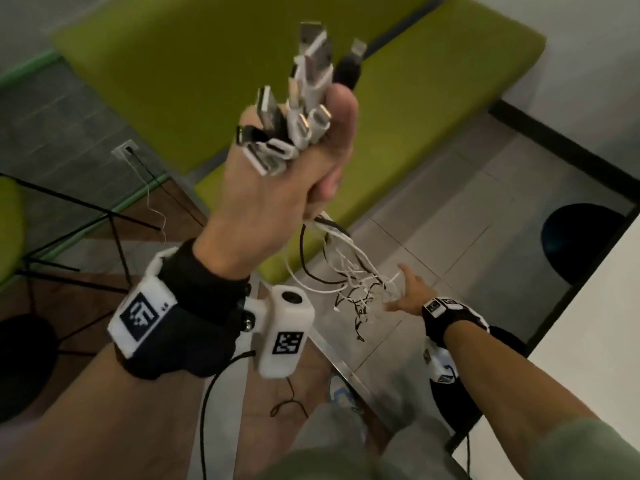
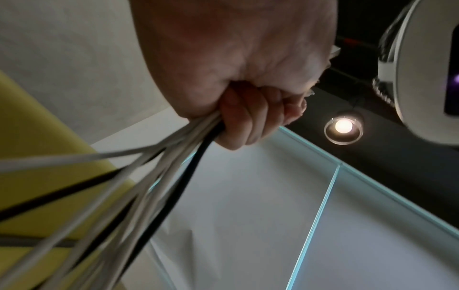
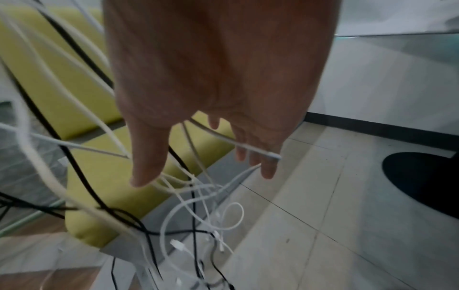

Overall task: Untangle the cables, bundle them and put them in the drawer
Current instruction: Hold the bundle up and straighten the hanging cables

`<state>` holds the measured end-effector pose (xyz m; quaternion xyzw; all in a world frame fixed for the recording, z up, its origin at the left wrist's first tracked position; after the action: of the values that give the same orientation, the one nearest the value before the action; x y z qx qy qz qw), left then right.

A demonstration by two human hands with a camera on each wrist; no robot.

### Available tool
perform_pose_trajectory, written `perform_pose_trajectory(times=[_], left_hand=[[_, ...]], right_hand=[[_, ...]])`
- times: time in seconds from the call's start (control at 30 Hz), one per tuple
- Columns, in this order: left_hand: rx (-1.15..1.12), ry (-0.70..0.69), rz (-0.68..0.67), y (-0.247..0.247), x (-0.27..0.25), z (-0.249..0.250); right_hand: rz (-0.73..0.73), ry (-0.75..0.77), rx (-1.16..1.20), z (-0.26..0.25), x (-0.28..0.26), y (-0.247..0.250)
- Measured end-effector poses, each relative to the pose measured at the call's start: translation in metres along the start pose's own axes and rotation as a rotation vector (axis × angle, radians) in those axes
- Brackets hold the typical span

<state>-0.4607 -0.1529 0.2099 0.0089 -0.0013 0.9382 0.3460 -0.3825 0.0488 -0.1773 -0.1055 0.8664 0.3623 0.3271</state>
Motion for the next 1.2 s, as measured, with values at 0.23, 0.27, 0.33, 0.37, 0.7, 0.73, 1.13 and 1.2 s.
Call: perform_pose_trajectory(times=[0.23,0.27,0.33,0.37,0.7,0.73,1.13,1.2], left_hand=[[0.068,0.084,0.087,-0.018,0.001,-0.036],[0.067,0.100,0.091,-0.020,0.001,-0.039],[0.045,0.128,0.089,-0.025,0.000,-0.044],[0.038,0.128,0.084,-0.029,-0.001,-0.045],[-0.154,-0.130,-0.052,-0.039,0.003,0.020],[-0.131,-0.140,-0.050,-0.039,0.001,0.022],[0.030,-0.100,0.080,-0.022,-0.016,0.020],[0.012,-0.090,0.067,-0.025,-0.015,0.017]], right_hand=[[-0.041,0.258,0.061,-0.059,-0.032,0.048],[-0.033,0.321,0.120,-0.071,-0.043,0.058],[-0.023,0.441,0.190,-0.098,-0.071,0.074],[-0.028,0.492,0.191,-0.111,-0.084,0.078],[-0.150,0.284,-0.369,-0.111,-0.046,-0.018],[-0.150,0.257,-0.357,-0.103,-0.044,-0.022],[0.018,-0.200,-0.521,0.003,-0.044,0.025],[0.083,-0.234,-0.526,0.002,-0.043,0.039]])
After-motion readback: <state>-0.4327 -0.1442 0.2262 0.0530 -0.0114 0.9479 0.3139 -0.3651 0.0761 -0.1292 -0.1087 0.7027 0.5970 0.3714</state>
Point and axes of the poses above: each hand's wrist, its own x-axis towards the middle knuckle, its own y-axis out of the back of the hand, z = x × y, the point moved 4 cm from there along x, towards the middle knuckle, and after that the axes turned 12 degrees about y, right-handed, at the moved point
